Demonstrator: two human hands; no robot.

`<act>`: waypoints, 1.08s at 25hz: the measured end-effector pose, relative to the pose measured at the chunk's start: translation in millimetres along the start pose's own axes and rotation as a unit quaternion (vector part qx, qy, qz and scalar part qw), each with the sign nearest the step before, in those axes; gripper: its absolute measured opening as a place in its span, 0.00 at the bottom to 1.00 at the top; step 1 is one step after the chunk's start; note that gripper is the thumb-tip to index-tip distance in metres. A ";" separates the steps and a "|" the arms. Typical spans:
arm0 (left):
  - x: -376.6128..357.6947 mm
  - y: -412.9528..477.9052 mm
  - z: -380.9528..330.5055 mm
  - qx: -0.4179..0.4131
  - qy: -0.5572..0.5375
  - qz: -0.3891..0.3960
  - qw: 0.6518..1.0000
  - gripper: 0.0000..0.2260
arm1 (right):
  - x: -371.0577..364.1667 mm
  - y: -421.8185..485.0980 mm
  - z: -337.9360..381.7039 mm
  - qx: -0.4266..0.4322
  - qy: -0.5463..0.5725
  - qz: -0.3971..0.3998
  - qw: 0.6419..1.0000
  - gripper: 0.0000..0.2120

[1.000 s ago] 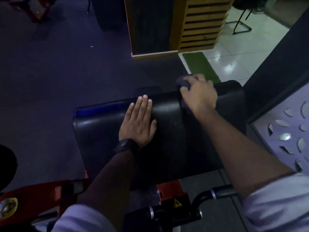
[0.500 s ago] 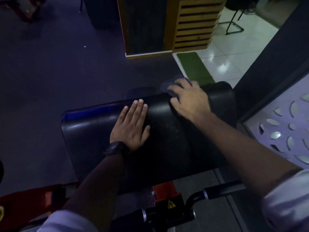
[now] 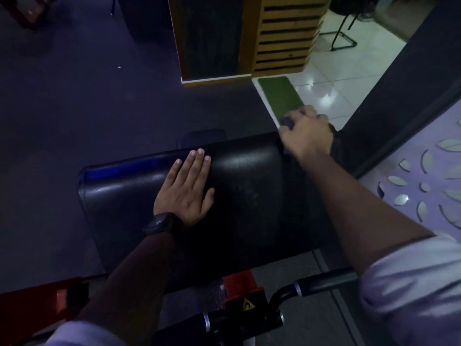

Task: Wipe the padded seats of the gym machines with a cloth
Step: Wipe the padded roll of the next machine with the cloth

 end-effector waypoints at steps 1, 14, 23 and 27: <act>-0.4 -0.2 0.3 0.000 0.000 0.003 1.000 0.31 | -4.9 -12.4 16.3 0.074 -0.015 -0.017 0.997 0.20; 2.8 0.3 -1.3 0.004 -0.009 -0.006 1.000 0.31 | 16.1 19.1 -30.6 -0.074 0.000 0.006 0.997 0.23; 2.3 0.8 -3.0 -0.003 -0.012 -0.007 1.000 0.31 | -10.5 2.3 47.6 0.024 -0.029 0.056 0.998 0.20; 1.7 1.6 -2.3 -0.002 -0.014 -0.011 1.000 0.31 | -28.7 -39.4 97.7 0.128 -0.047 -0.001 0.991 0.18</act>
Point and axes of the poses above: each hand's wrist, its own y-axis towards the middle knuckle, its own x-axis out of the back of the hand, z = x × y, the point moved 7 cm from there along y, towards the middle knuckle, and after that the axes turned 13 degrees about z, right-handed, at the moved point
